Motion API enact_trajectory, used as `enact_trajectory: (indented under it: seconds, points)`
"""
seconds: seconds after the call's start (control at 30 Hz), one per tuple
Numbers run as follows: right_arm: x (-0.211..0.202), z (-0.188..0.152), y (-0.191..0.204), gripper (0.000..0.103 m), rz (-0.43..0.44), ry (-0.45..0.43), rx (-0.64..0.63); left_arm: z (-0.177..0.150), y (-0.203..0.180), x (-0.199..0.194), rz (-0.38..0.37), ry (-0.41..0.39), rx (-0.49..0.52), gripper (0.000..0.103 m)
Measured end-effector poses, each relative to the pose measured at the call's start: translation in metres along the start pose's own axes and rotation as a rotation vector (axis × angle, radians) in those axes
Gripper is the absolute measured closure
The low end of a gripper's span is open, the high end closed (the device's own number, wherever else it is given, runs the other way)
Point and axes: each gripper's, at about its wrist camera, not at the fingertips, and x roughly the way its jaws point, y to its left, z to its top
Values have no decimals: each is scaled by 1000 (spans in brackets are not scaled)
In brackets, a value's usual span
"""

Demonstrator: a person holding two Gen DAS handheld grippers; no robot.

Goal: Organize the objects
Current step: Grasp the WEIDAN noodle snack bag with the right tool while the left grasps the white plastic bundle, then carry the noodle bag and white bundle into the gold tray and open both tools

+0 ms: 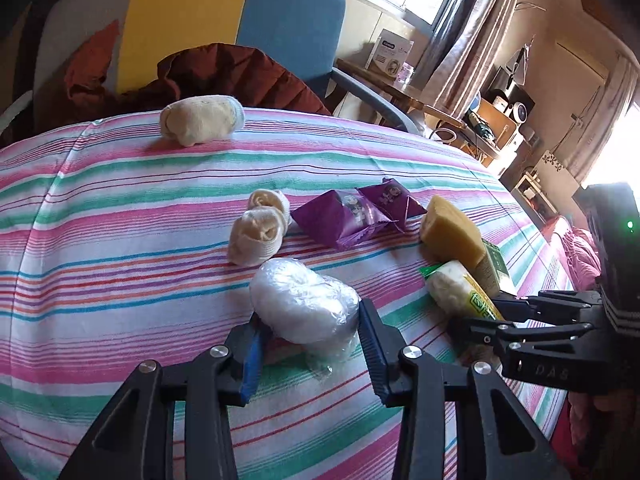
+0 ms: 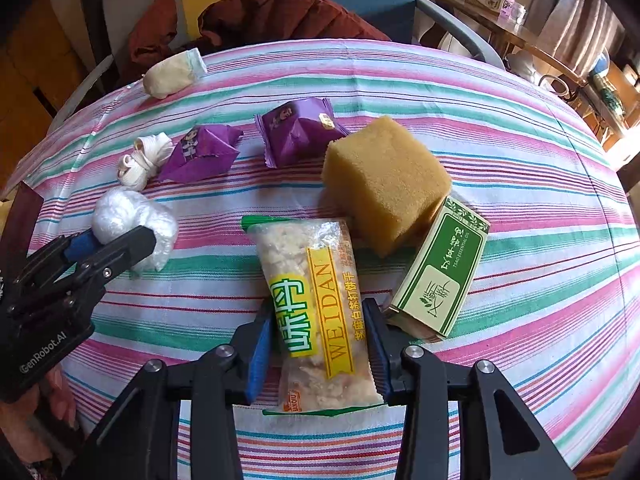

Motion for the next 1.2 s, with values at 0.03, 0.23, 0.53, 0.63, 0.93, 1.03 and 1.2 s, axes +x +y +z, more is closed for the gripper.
enact_trajectory:
  seconds: [0.03,0.23,0.53,0.63,0.93,1.03,1.2]
  points:
    - [-1,0,0,61,10,-3,4,-2,3,-3,-7,-4,-6,60]
    - [-6,-2,13,61,83,-26,-37,-15,17,-15,-41,-20,-35,60]
    - [-13,-7,36,61,105,-80,-142,-36,24,-34,-69,-35,-39,61]
    - [-16,-8,41,61,98,-104,-172,-42,27,-41,-75,-41,-50,61]
    - [-12,-7,37,61,65,-104,-165,-63,25,-65,-52,-42,-41,62]
    - [-11,-6,37,61,63,-107,-163,-71,26,-75,-85,-34,-64,62]
    - [-15,-6,40,61,97,-121,-160,-75,23,-105,-125,-66,-61,62]
